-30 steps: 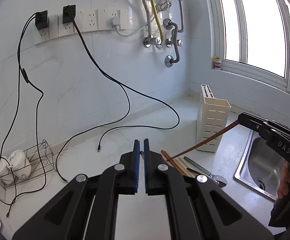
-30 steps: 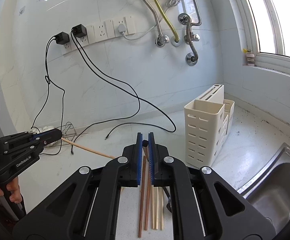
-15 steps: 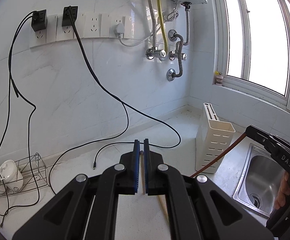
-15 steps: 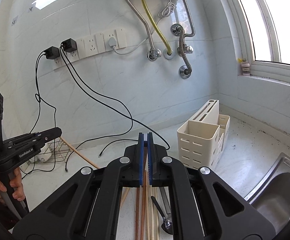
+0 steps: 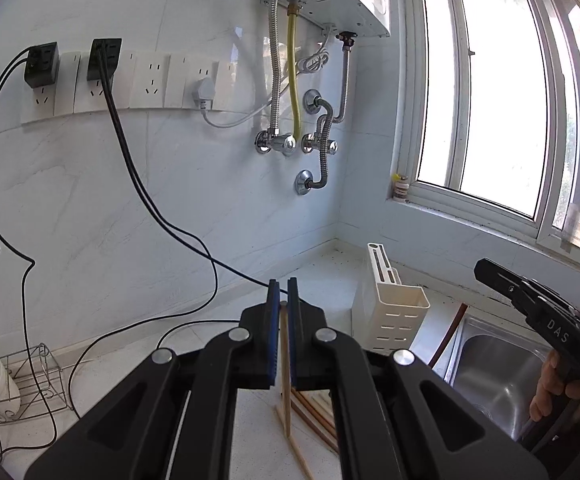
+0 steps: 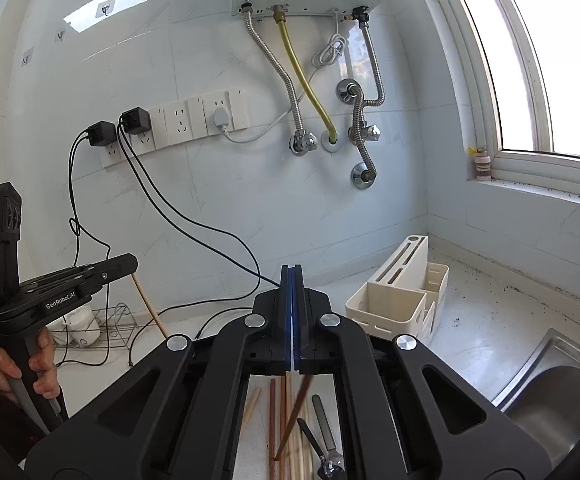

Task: Organize utensils

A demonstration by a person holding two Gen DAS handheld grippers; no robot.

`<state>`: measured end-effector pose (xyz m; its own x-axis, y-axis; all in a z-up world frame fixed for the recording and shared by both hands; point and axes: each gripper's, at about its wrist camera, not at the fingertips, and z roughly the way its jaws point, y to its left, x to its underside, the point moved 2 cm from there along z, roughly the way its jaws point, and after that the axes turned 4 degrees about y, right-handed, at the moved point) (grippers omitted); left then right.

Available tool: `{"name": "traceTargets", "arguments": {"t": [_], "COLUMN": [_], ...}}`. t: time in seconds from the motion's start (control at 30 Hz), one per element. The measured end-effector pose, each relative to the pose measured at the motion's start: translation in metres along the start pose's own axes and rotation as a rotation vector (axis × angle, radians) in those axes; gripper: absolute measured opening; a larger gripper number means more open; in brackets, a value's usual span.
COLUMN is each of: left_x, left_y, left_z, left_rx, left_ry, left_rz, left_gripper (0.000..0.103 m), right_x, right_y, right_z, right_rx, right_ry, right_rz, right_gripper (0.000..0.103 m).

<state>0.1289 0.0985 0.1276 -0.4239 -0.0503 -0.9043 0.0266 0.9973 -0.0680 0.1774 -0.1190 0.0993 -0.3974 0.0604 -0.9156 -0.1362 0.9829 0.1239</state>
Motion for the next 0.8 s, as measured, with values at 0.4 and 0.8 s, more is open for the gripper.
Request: {"name": "traceTargets", "arguments": {"t": [0.4,0.8], "left_x": [0.006,0.019], "left_y": [-0.022,-0.048], "left_z": [-0.008,-0.005], "left_rx": [0.057,0.171], "left_ry": [0.011,0.062], "left_rz": [0.024,0.069], "left_gripper": [0.003,0.003], "right_x": [0.027,0.089], "right_y": [-0.045,-0.107], "right_z": [-0.018,-0.015], "right_rx": [0.101,0.239], "right_ry": [0.089,0.227], "right_rz": [0.117,0.300], "right_gripper": [0.001,0.009]}}
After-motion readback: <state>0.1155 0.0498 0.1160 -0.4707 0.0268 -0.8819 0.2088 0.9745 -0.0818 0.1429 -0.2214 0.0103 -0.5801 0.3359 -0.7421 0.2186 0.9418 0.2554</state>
